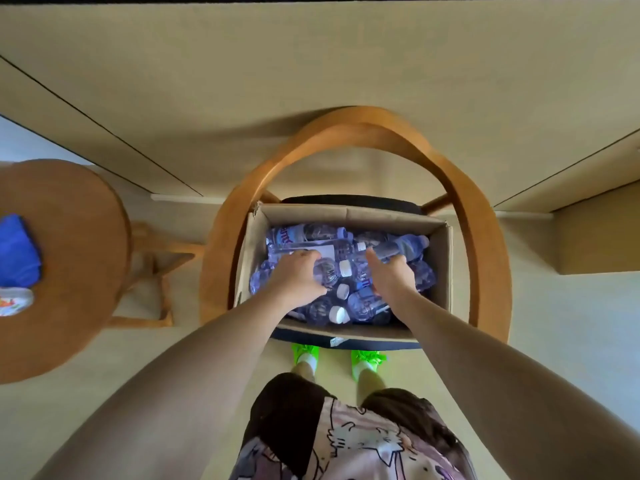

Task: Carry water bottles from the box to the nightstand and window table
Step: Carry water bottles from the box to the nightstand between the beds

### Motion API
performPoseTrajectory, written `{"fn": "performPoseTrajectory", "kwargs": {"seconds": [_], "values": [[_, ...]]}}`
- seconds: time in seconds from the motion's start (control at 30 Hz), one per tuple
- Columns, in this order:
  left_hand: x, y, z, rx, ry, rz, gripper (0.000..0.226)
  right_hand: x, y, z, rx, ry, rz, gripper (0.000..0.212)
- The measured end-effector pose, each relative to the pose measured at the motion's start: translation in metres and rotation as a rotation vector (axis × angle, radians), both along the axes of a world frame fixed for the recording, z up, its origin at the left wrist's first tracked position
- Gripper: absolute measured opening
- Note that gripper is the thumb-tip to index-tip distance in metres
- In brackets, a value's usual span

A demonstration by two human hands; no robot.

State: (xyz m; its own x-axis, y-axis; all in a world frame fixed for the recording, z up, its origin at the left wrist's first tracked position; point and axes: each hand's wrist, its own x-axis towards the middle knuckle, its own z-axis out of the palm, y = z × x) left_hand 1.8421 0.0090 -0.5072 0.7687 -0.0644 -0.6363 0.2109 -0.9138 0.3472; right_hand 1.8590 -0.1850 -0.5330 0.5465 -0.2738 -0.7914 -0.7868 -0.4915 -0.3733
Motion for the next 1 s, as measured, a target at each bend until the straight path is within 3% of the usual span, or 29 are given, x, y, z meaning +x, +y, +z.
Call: {"fn": "performPoseTrajectory", "kwargs": {"seconds": [0.17, 0.3, 0.47, 0.57, 0.67, 0.8, 0.9, 1.0], "values": [[0.008, 0.022, -0.022, 0.05, 0.003, -0.169, 0.075, 0.027, 0.012, -0.015, 0.021, 0.085, -0.422, 0.095], [0.006, 0.029, -0.033, 0.083, -0.062, -0.282, 0.071, 0.035, 0.013, -0.03, 0.035, 0.126, -0.488, 0.082], [0.018, 0.036, -0.03, 0.004, -0.022, -0.262, 0.075, 0.03, 0.008, -0.028, 0.124, 0.136, -0.543, 0.068], [0.024, 0.037, -0.022, -0.012, 0.013, -0.266, 0.072, 0.021, -0.001, -0.017, 0.179, 0.148, -0.549, 0.048], [0.039, 0.039, -0.004, -0.045, 0.105, -0.143, 0.082, 0.009, -0.011, -0.005, 0.268, 0.159, -0.531, 0.04], [0.07, 0.03, 0.031, -0.128, 0.233, 0.042, 0.061, -0.008, -0.03, 0.017, 0.635, 0.21, -0.479, 0.052], [0.088, 0.017, 0.058, -0.287, 0.292, 0.125, 0.05, -0.013, -0.041, 0.038, 0.914, 0.191, -0.406, 0.054], [0.098, 0.006, 0.085, -0.53, 0.323, 0.341, 0.038, -0.009, -0.049, 0.063, 1.077, 0.127, -0.326, 0.066]]}}
